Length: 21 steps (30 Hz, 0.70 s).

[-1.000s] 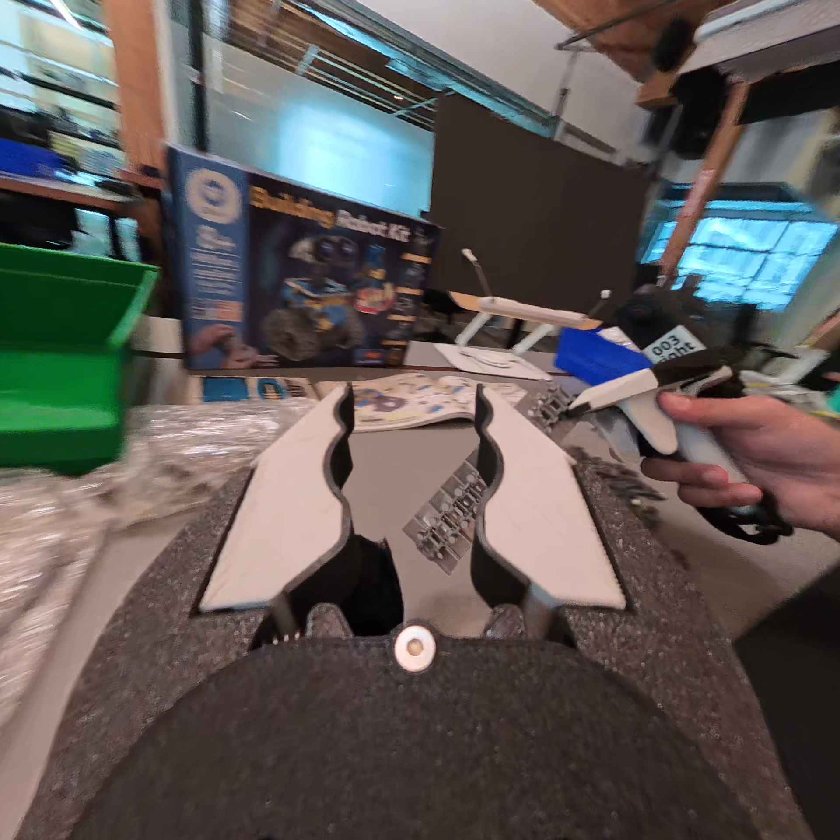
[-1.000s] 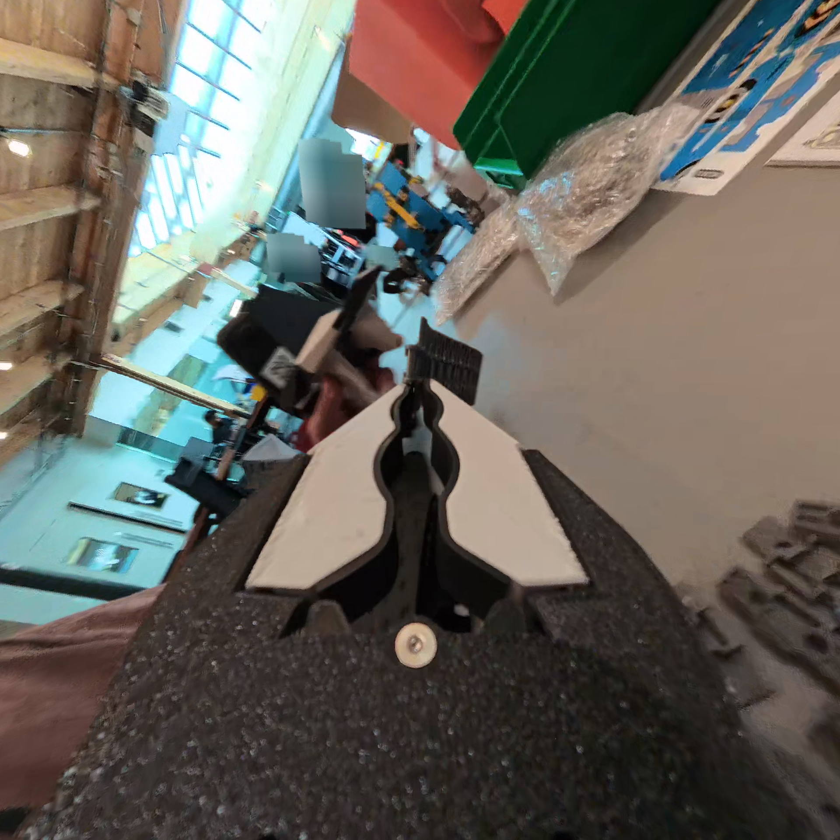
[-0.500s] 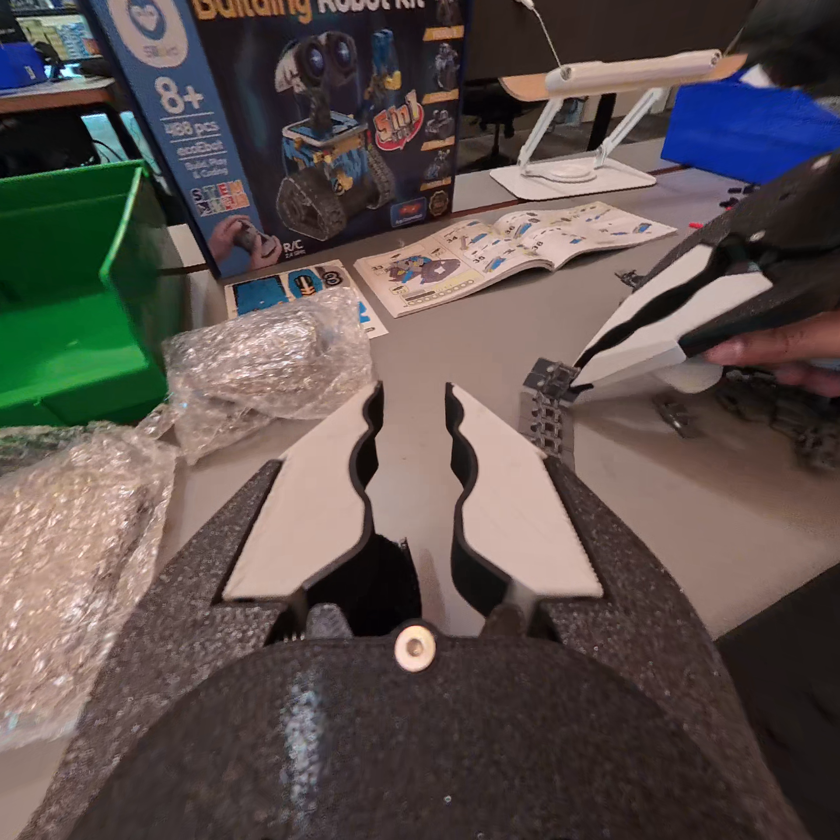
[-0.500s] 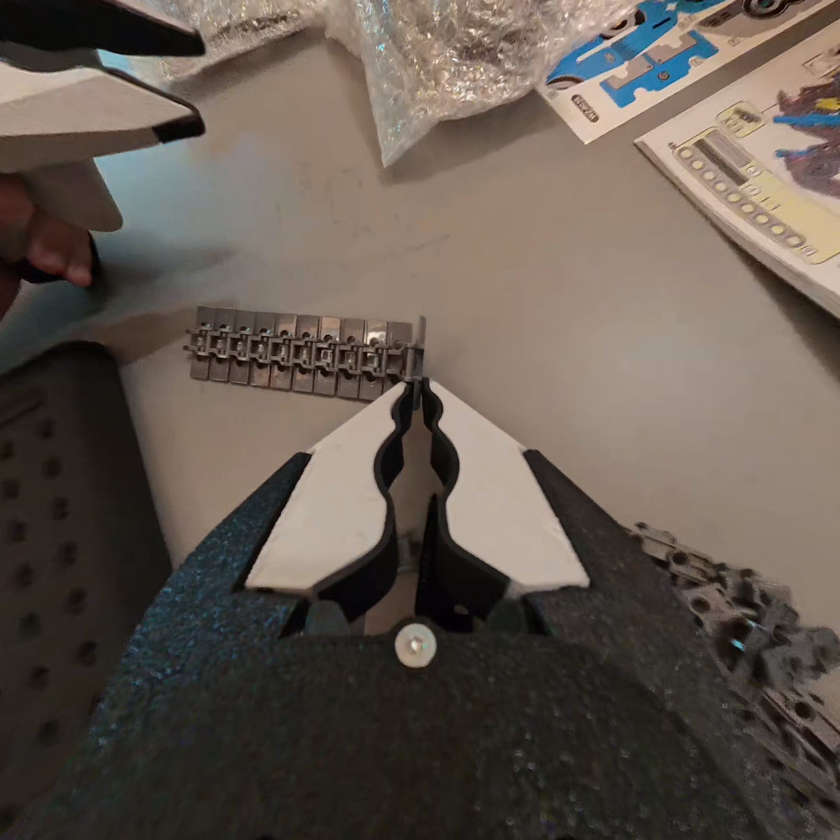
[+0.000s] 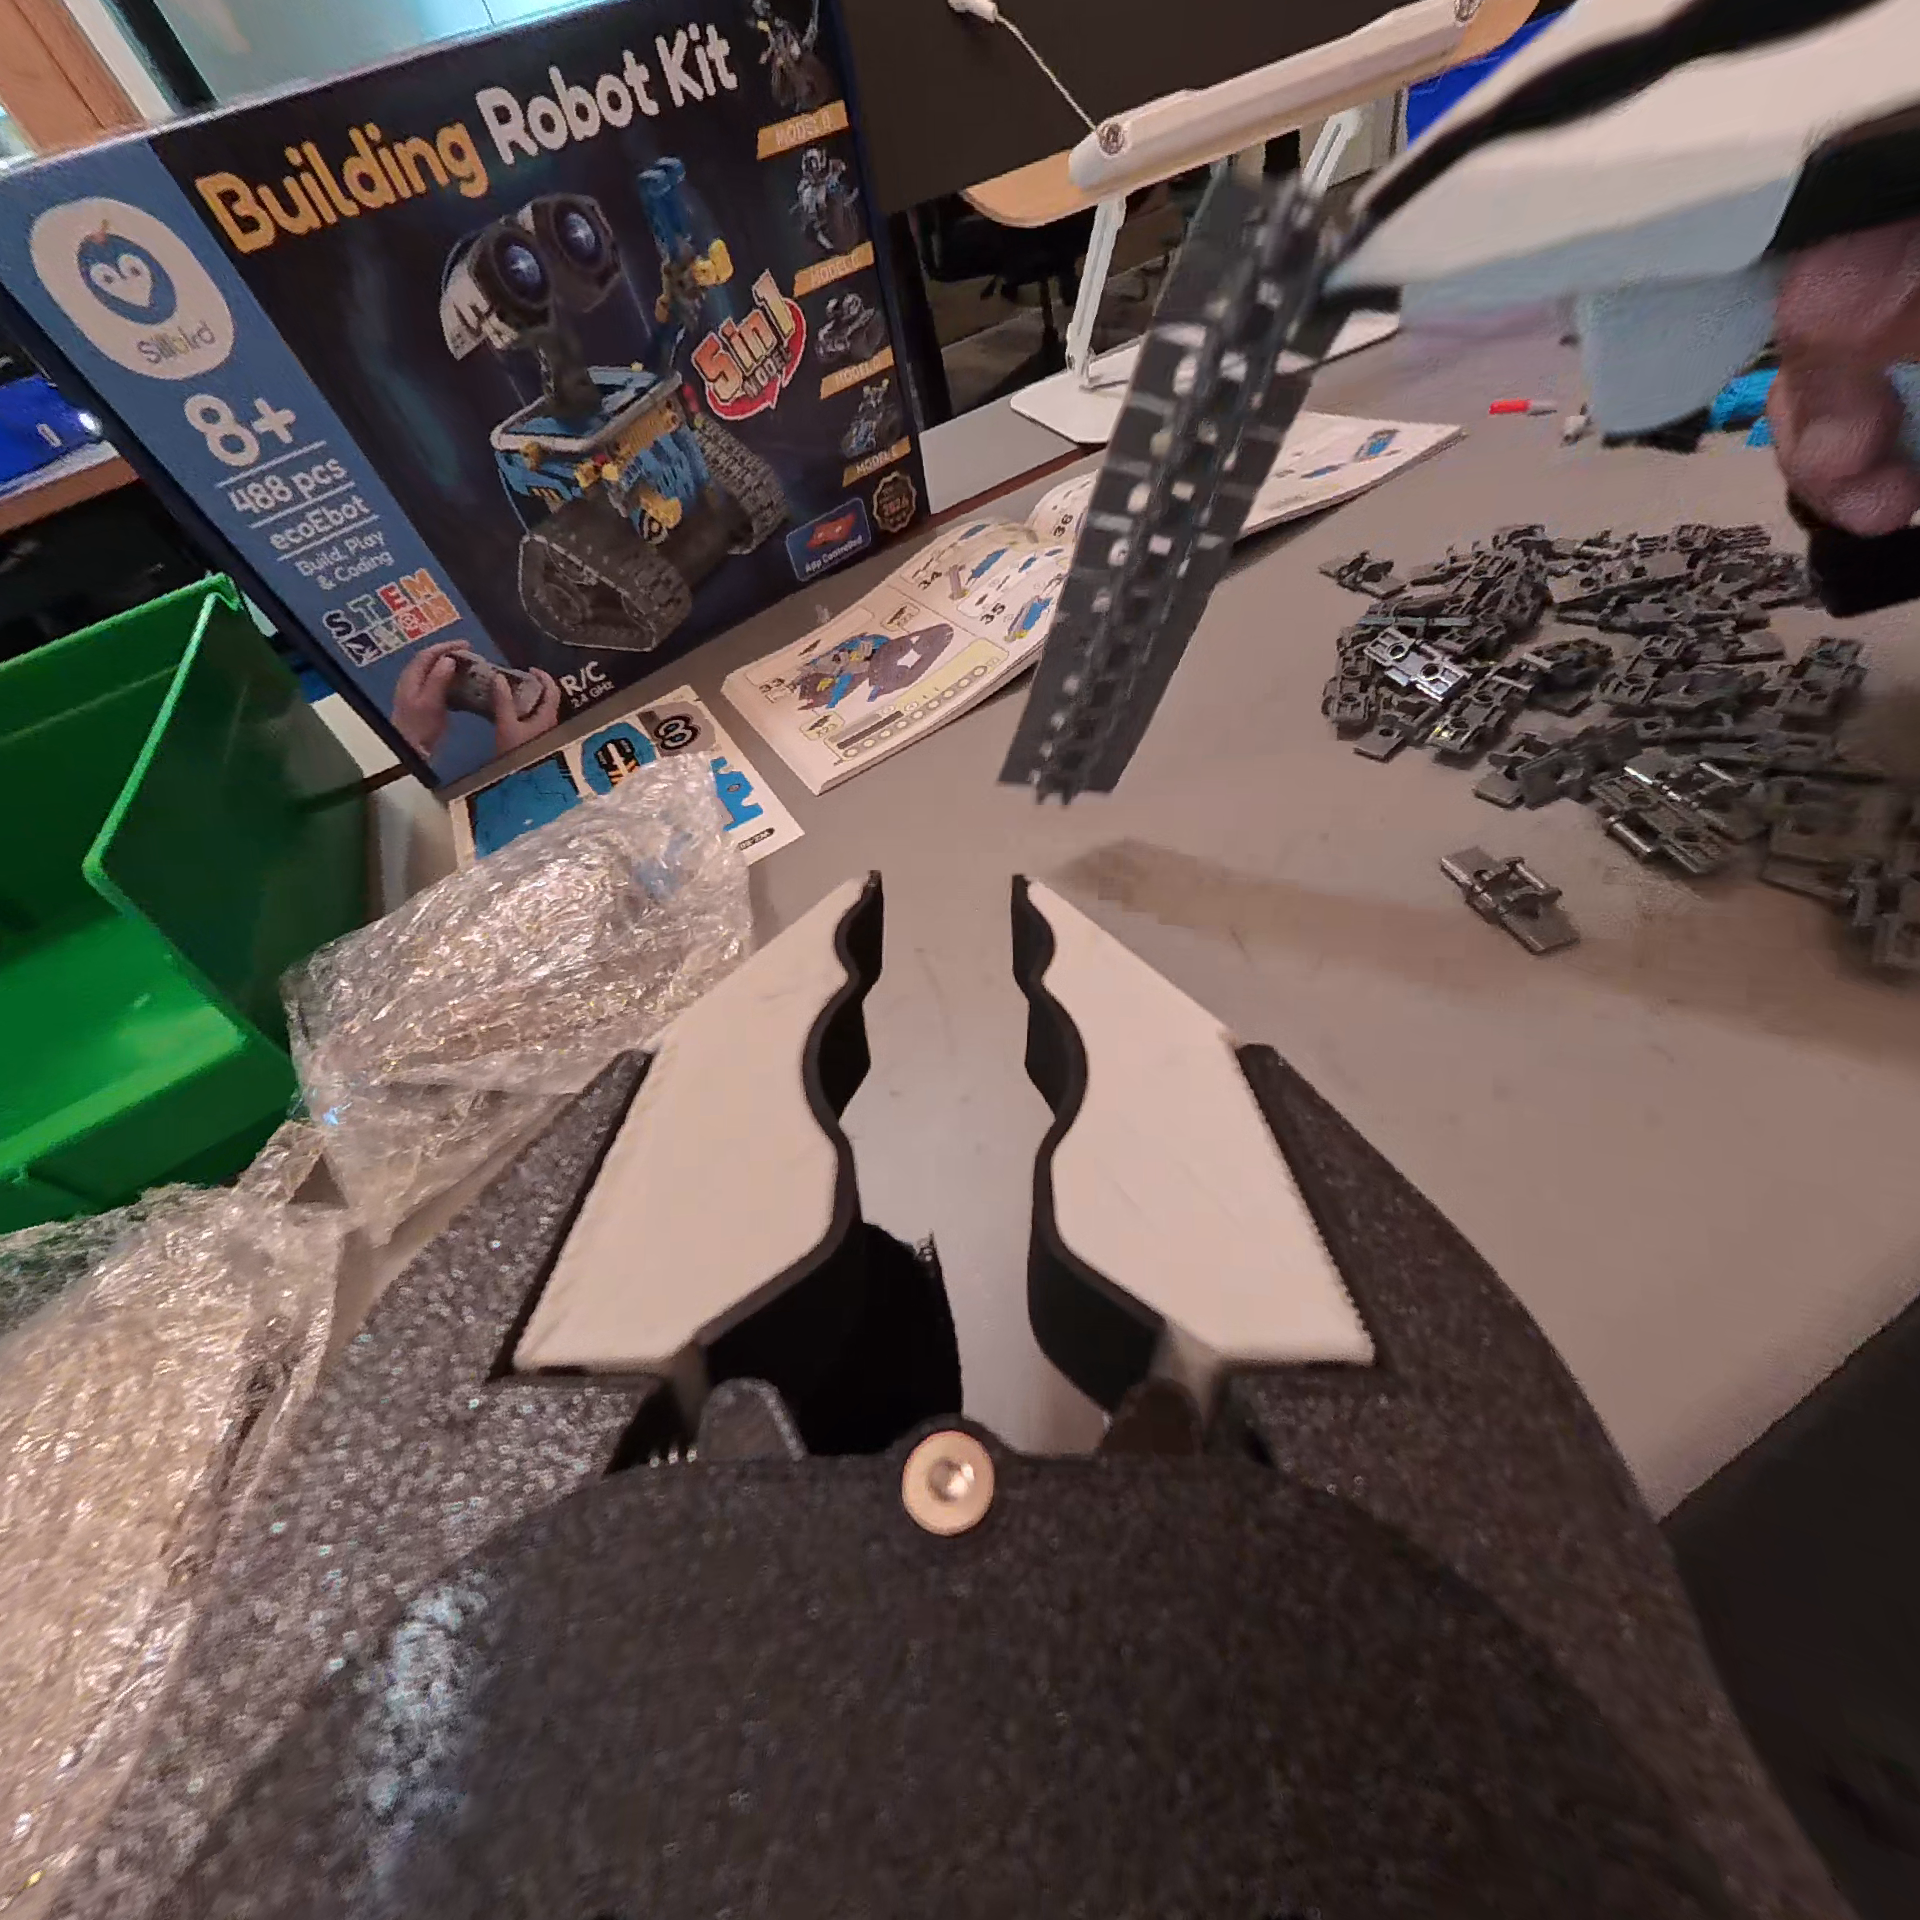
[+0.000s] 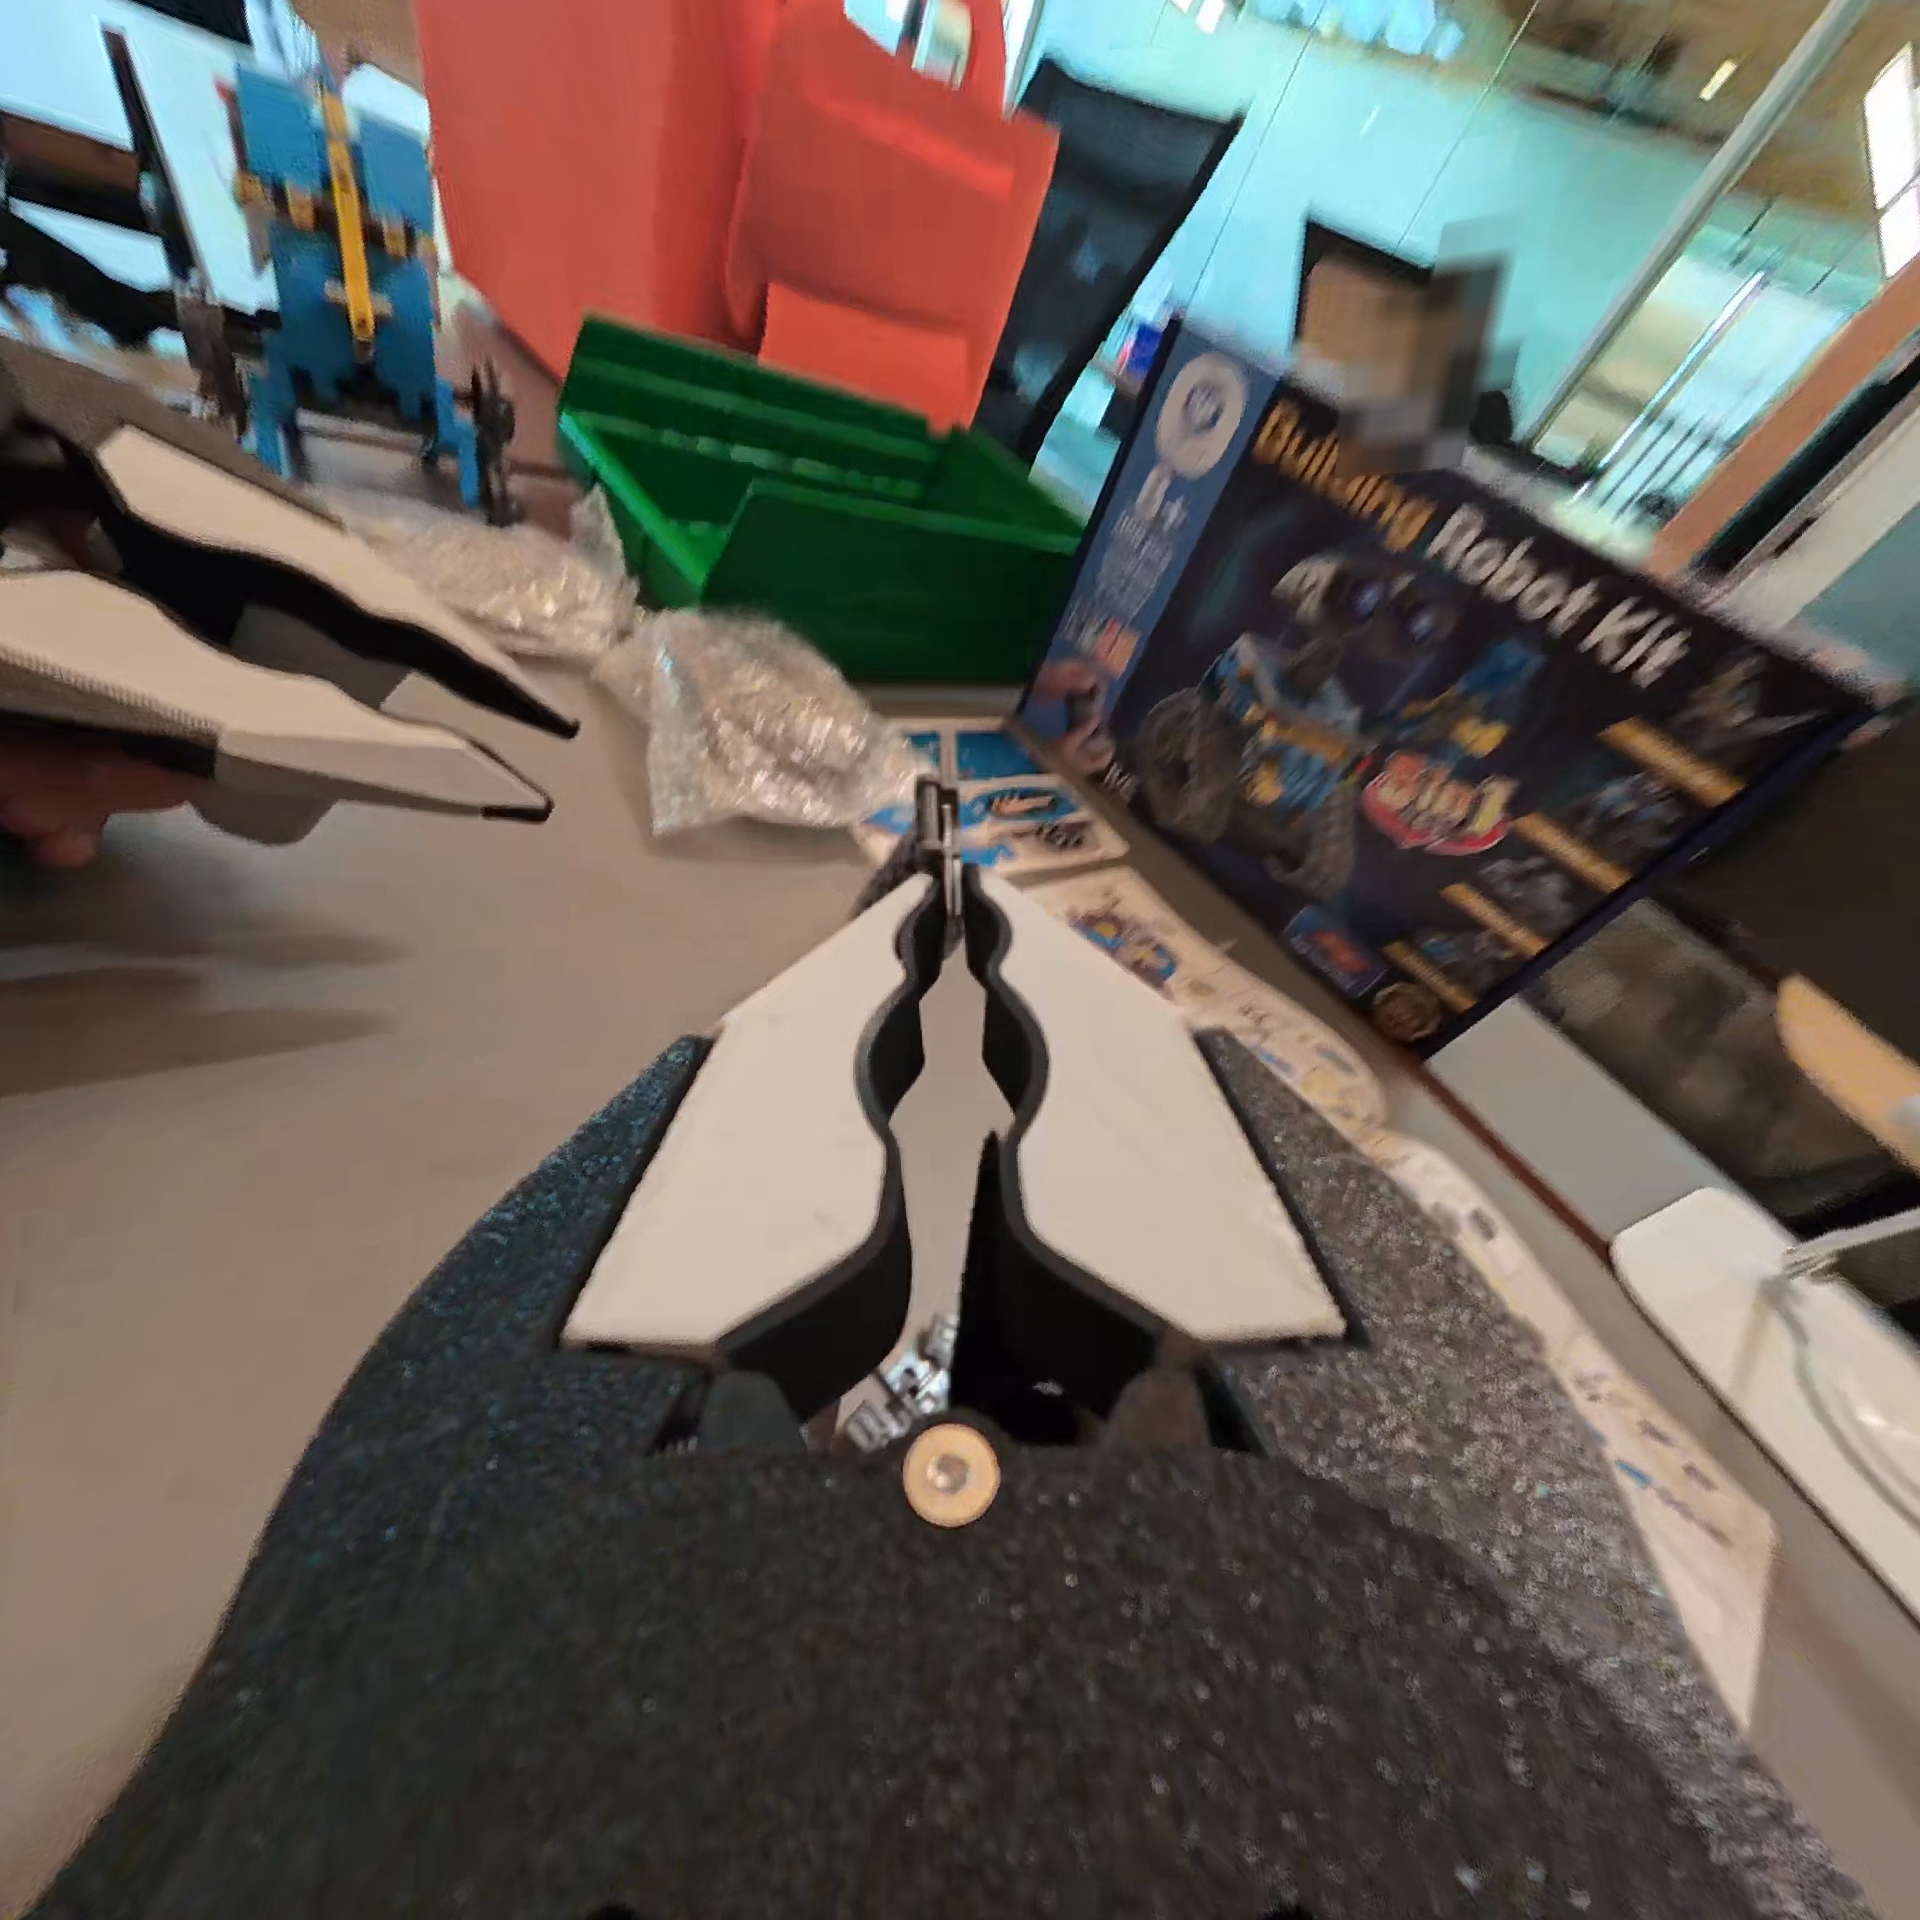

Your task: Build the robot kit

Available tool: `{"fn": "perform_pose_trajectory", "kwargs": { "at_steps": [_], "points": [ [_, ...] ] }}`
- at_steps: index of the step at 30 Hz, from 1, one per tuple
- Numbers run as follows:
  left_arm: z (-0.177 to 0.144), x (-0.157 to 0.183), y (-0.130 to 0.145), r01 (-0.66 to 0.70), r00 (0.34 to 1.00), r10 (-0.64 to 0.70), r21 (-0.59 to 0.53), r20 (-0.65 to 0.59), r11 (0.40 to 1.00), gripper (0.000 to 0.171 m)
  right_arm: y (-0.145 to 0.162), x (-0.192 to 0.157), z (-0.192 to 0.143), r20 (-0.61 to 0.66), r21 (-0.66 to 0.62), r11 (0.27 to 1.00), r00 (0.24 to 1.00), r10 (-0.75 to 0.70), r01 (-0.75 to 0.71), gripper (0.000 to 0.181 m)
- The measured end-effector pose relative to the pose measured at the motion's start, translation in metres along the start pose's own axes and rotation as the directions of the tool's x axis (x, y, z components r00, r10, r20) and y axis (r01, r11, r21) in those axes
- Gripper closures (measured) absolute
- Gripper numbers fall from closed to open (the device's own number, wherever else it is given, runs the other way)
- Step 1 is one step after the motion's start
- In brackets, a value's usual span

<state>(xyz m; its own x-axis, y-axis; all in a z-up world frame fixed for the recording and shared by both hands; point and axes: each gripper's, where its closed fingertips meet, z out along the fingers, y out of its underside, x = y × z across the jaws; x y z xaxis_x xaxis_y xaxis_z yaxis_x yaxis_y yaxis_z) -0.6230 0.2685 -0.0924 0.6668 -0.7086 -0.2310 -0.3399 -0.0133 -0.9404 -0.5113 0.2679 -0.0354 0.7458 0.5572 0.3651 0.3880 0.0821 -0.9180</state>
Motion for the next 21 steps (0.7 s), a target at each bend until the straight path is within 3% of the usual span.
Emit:
{"fn": "perform_pose_trajectory", "kwargs": {
  "at_steps": [2,7,11,14,16,18,19,21],
  "points": [
    [-0.002,-0.001,0.0,-0.006,1.0,0.006,0.004,0.012,1.0,0.148,-0.014,0.005,-0.009,-0.041,0.072,0.997,0.999,-0.023,0.026,0.178],
    [-0.005,-0.005,0.003,0.0,1.0,0.0,-0.009,0.029,1.0,0.149,-0.021,0.005,-0.013,-0.049,0.106,0.994,0.999,-0.016,0.021,0.178],
    [-0.005,-0.005,0.006,0.023,0.999,-0.022,-0.032,0.028,0.999,0.154,-0.016,-0.014,-0.009,0.127,0.062,0.989,0.984,0.128,-0.136,0.179],
    [-0.006,-0.007,0.009,0.071,0.997,-0.069,-0.057,0.032,0.996,0.161,-0.02,-0.028,-0.01,0.333,0.028,0.925,0.876,0.348,-0.378,0.178],
    [-0.009,-0.012,0.006,0.085,0.995,-0.084,-0.032,0.045,0.996,0.16,-0.015,-0.035,-0.009,0.446,-0.052,0.848,0.748,0.492,-0.527,0.178],
    [-0.011,-0.018,0.006,0.098,0.994,-0.097,-0.018,0.06,0.995,0.16,-0.016,-0.043,-0.01,0.562,-0.148,0.739,0.559,0.61,-0.658,0.178],
    [-0.012,-0.02,0.007,0.107,0.992,-0.106,-0.017,0.062,0.994,0.16,-0.01,-0.043,-0.006,0.558,-0.189,0.708,0.519,0.648,-0.681,0.179],
    [-0.013,-0.023,0.007,0.129,0.99,-0.128,-0.01,0.061,0.992,0.16,0.015,-0.04,0.006,0.46,-0.237,0.736,0.594,0.659,-0.634,0.178]
  ]
}}
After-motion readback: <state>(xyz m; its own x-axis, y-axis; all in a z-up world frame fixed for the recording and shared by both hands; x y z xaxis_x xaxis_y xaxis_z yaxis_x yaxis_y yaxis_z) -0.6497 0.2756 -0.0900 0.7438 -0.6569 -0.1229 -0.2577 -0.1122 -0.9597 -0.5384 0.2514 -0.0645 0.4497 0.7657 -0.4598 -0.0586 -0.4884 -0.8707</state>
